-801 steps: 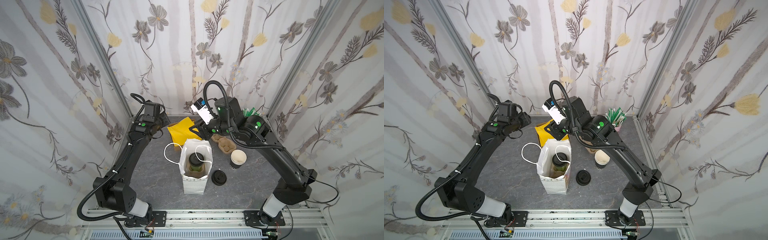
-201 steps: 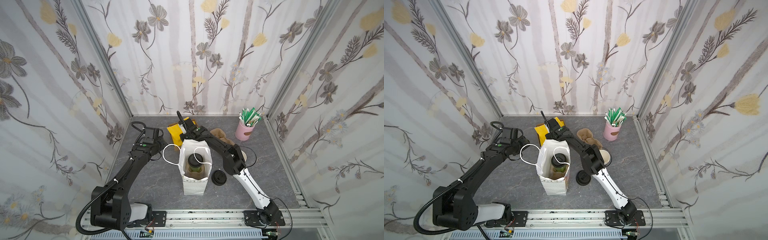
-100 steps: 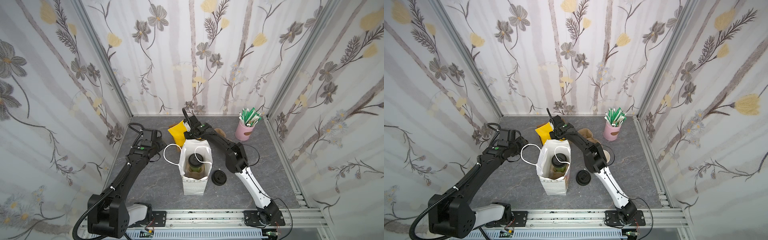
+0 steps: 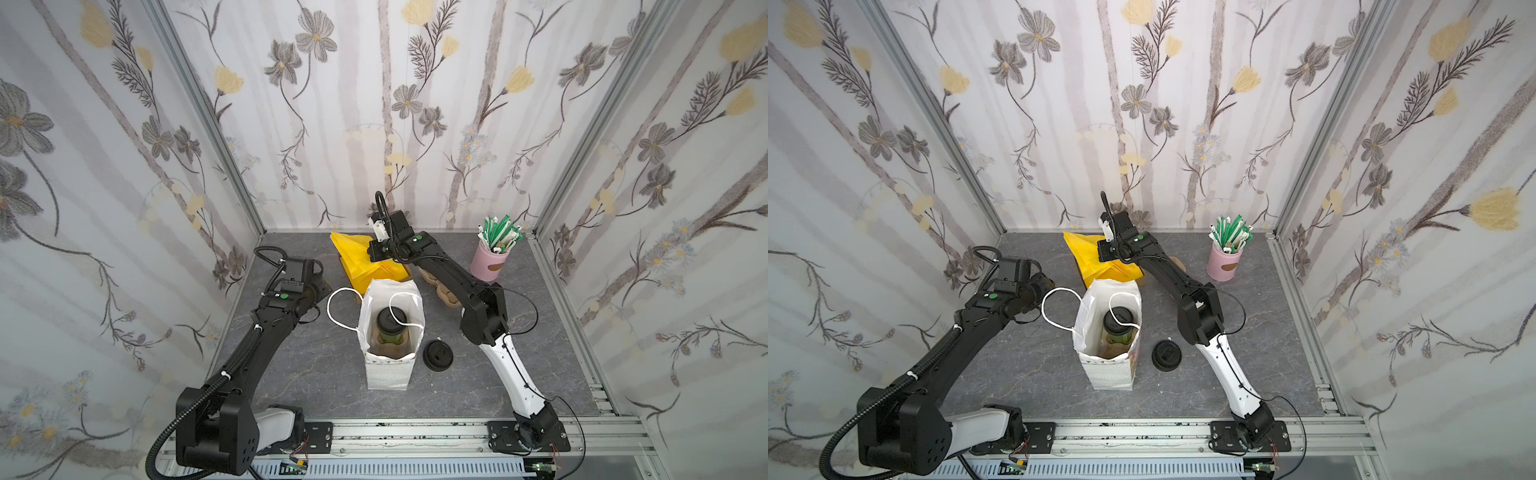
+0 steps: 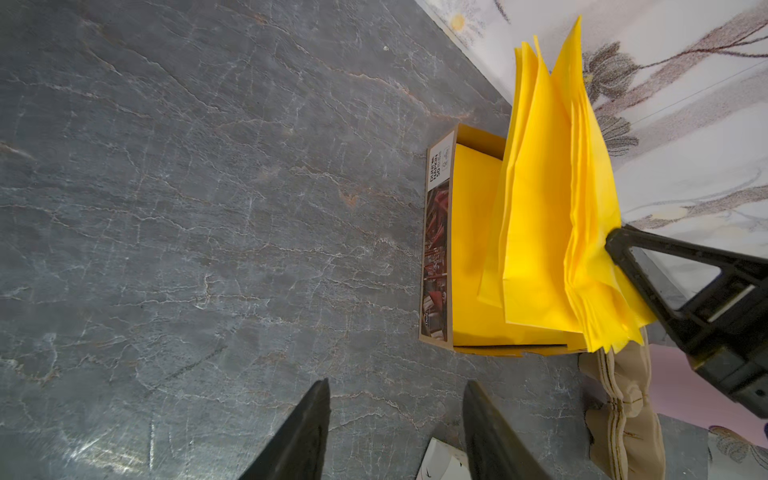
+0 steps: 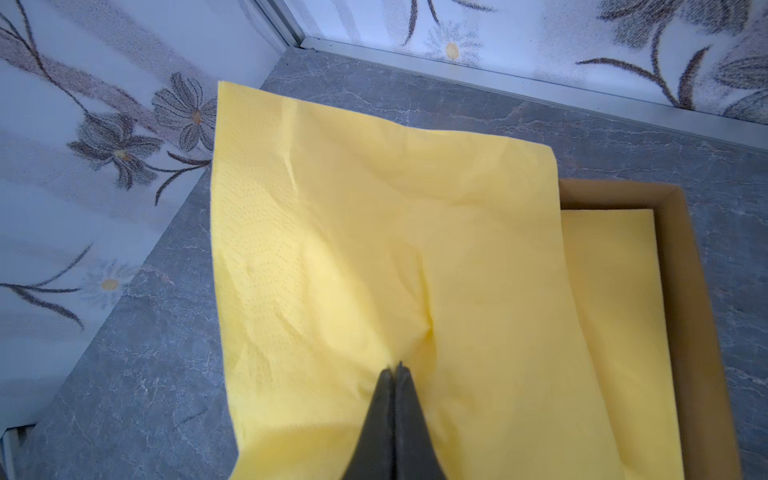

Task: Pack a coffee takeout order
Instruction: Pick up the napkin from the napkin box.

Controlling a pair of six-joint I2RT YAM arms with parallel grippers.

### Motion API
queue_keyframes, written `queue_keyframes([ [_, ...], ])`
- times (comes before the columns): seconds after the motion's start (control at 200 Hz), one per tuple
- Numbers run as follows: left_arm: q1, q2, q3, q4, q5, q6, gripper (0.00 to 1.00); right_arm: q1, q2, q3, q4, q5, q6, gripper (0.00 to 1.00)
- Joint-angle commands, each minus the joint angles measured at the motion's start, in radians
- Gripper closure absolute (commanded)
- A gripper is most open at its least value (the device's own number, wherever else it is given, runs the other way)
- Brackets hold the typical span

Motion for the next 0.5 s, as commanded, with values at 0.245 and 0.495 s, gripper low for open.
queue_keyframes([
  [0.245, 0.0, 0.005, -0.002, 0.032, -0.035, -0.029, 0.46, -0.039, 0.019, -0.003, 0.021, -0.111, 0.052, 1.0],
  [0.495, 0.001, 0.027, -0.002, 0.046, -0.041, -0.049, 0.46, -0.039, -0.02, -0.084, 0.08, -0.171, 0.061, 1.0],
])
